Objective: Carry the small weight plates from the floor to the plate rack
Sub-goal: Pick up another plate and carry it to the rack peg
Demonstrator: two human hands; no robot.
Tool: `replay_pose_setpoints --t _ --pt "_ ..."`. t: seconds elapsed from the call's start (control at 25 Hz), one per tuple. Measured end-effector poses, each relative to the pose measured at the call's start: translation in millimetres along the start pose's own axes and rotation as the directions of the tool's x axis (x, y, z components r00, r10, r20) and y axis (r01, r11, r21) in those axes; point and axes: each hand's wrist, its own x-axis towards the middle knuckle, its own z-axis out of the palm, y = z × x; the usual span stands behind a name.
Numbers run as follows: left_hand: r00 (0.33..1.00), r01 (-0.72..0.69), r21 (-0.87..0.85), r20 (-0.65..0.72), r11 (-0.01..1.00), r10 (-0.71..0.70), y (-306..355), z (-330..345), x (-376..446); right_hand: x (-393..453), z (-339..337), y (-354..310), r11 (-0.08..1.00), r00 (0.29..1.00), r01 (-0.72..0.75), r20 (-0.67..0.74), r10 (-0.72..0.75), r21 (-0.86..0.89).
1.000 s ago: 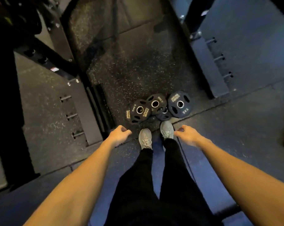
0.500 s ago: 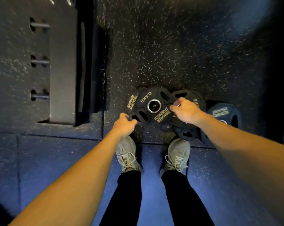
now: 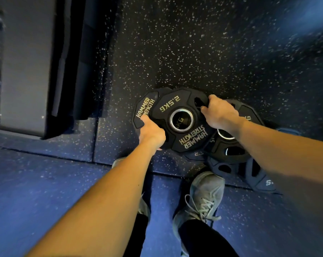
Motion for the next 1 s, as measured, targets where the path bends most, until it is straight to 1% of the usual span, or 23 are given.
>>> replay_pose_setpoints --t 0.08,0.2,0.28,0.36,0.48,0.56,0.68,0.76,0.88,1.0 --pt "0.999 -0.026 0.032 -0.038 0.999 0.027 0 -3 -14 -7 -4 1 0.998 0.999 0.035 0.036 -0.033 -0.060" --pt "0.994 -0.074 0.151 -0.064 0.986 0.084 -4 -23 -51 -46 -10 6 0.998 0.995 0.023 0.095 -0.017 -0.057" --pt "0.989 -0.118 0.199 -0.068 0.973 0.134 -6 -42 -91 -90 -19 9 1.000 0.991 -0.001 0.134 0.003 -0.014" --pt "0.981 -0.167 0.216 -0.061 0.962 0.184 -6 -65 -141 -144 -39 7 0.999 0.989 -0.028 0.145 0.022 0.036" --pt "0.968 -0.242 0.217 -0.006 0.946 0.249 -3 -102 -225 -229 -77 2 0.986 0.988 -0.076 0.142 0.055 0.147" --pt "0.957 -0.288 0.193 0.022 0.938 0.289 2 -136 -294 -295 -113 -5 0.976 0.990 -0.059 0.140 0.030 0.210" --pt "0.943 -0.332 0.145 0.031 0.932 0.331 18 -189 -405 -394 -169 -16 0.955 0.997 -0.029 0.077 0.006 0.294" --pt "0.945 -0.325 0.130 0.004 0.937 0.327 23 -219 -470 -454 -197 -23 0.946 0.999 -0.011 0.047 -0.005 0.323" --pt "0.952 -0.292 0.159 -0.049 0.943 0.303 22 -256 -548 -531 -231 -33 0.928 0.999 0.033 -0.001 -0.035 0.372" --pt "0.930 -0.331 0.161 -0.109 0.930 0.350 4 -277 -603 -586 -244 -37 0.916 0.994 0.108 -0.074 -0.086 0.387"
